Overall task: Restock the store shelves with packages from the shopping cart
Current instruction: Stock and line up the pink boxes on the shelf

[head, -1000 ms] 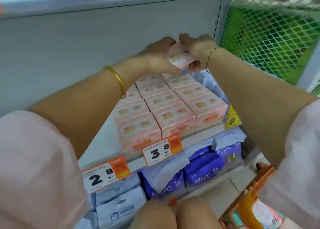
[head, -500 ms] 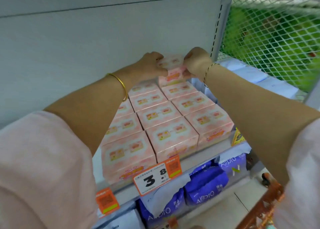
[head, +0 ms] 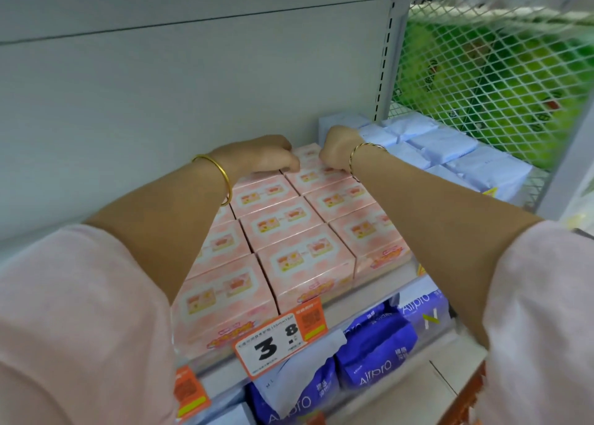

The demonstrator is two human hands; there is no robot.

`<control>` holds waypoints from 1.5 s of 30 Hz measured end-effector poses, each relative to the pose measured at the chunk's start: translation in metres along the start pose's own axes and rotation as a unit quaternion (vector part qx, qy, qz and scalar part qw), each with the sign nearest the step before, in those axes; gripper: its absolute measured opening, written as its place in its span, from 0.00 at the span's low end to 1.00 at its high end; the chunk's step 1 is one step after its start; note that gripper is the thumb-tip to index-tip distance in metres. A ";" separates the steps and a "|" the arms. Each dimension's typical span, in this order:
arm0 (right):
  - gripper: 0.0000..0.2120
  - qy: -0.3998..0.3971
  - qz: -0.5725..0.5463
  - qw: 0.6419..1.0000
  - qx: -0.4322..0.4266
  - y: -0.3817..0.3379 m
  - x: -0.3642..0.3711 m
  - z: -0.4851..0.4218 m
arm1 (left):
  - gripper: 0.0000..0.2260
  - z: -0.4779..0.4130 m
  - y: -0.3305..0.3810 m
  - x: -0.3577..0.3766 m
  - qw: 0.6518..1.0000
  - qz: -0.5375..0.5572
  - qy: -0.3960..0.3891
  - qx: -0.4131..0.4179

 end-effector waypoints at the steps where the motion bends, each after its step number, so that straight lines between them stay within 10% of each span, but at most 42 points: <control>1: 0.16 -0.003 0.007 1.000 -0.012 -0.002 0.001 0.000 | 0.16 0.001 0.000 0.000 1.000 -0.002 -0.001 -0.001; 17: 0.10 -0.052 -0.047 0.993 -0.093 0.084 -0.089 0.152 | 0.17 0.123 0.124 0.018 0.952 0.192 0.208 0.118; 24: 0.06 -0.135 -0.004 0.985 0.104 0.201 -0.127 0.252 | 0.16 0.187 0.245 0.112 0.953 0.048 0.116 0.276; 31: 0.18 -0.148 0.209 0.947 0.196 0.288 -0.091 0.270 | 0.18 0.214 0.281 0.151 0.929 -0.216 0.168 0.247; 37: 0.19 -0.137 0.318 0.908 0.237 0.314 -0.061 0.260 | 0.20 0.216 0.276 0.154 0.861 -0.266 0.279 0.331; 45: 0.31 -0.169 0.272 0.902 0.290 0.311 -0.058 0.261 | 0.23 0.212 0.270 0.151 0.901 -0.243 0.166 0.318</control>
Point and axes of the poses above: each hand's wrist, its own z-axis away from the middle knuckle, its own x-axis out of the palm, y = z × x, the point moved 2 cm from there along -z, towards the middle knuckle, and after that the axes turned 11 degrees about -z, right-handed, at the moved point
